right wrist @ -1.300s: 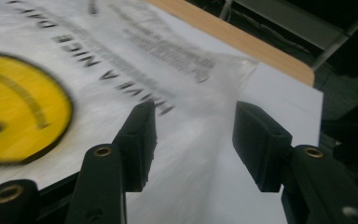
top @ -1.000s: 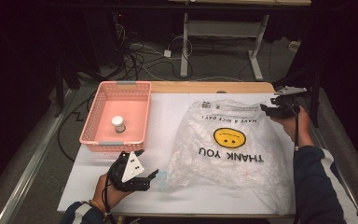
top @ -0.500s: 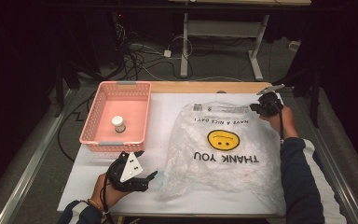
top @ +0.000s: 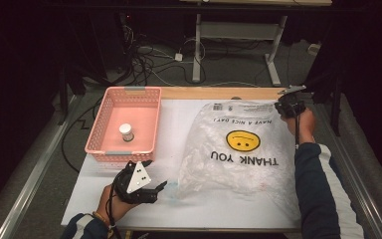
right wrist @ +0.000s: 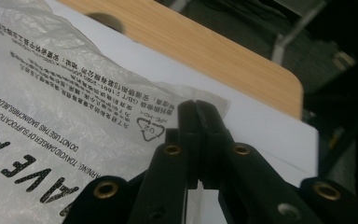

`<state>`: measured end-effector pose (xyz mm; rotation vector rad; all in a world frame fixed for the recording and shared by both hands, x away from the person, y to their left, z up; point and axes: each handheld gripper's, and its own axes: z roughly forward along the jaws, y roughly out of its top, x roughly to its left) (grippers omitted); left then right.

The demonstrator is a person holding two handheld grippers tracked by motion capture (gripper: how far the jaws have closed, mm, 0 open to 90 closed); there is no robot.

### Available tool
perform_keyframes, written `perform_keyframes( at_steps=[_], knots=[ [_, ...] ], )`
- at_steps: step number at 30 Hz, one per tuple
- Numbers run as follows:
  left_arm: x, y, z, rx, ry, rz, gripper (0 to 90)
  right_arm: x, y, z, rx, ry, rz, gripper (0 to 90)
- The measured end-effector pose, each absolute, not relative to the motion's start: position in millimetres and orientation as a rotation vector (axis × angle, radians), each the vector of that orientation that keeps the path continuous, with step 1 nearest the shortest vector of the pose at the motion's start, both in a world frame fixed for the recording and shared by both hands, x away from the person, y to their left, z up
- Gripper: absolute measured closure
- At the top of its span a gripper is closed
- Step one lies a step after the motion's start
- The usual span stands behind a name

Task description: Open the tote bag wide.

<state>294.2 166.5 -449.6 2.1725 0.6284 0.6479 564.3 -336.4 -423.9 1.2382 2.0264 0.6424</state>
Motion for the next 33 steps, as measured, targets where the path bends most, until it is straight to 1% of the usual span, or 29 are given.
perform_keyframes(
  at_steps=[7,13,18,21,22,23,25,26,28,29,30,32,33],
  knots=[
    [292.7,166.6,-449.2,2.175,0.635,0.661,20.1,551.7,-389.1,-424.8,1.428,1.939,0.598,90.0],
    [291.3,167.5,-448.9,2.184,0.643,0.683,20.1,519.3,-420.8,-431.1,1.477,1.962,0.599,90.0],
    [290.7,170.7,-447.7,2.179,0.664,0.710,20.2,483.4,-425.5,-433.4,1.447,2.002,0.678,90.0],
    [290.1,171.7,-446.6,2.172,0.673,0.719,20.2,459.9,-415.8,-434.8,1.390,2.052,0.689,90.0],
    [290.1,171.8,-446.2,2.169,0.675,0.720,20.3,445.4,-408.4,-435.2,1.355,2.086,0.730,90.0],
    [290.1,171.6,-446.0,2.167,0.678,0.722,20.3,445.4,-408.4,-435.2,1.355,2.086,0.730,90.0],
    [289.9,171.4,-445.8,2.167,0.680,0.726,20.2,433.9,-400.3,-436.3,1.308,2.113,0.723,90.0],
    [289.6,171.3,-445.6,2.166,0.680,0.728,20.2,429.8,-397.2,-437.1,1.287,2.125,0.725,88.8],
    [289.3,171.8,-445.1,2.162,0.685,0.729,20.2,422.2,-391.1,-436.2,1.253,2.125,0.689,75.7],
    [289.2,172.1,-444.9,2.160,0.686,0.730,20.2,418.4,-388.5,-434.7,1.231,2.126,0.699,73.4],
    [289.0,172.4,-444.8,2.157,0.687,0.731,20.2,414.3,-385.3,-432.1,1.201,2.128,0.717,68.0],
    [289.0,172.6,-445.0,2.158,0.689,0.734,20.2,404.5,-376.2,-422.9,1.125,2.113,0.749,61.2],
    [289.1,172.7,-445.3,2.162,0.689,0.736,20.2,393.0,-363.5,-409.8,1.056,2.101,0.801,54.3]
  ],
)
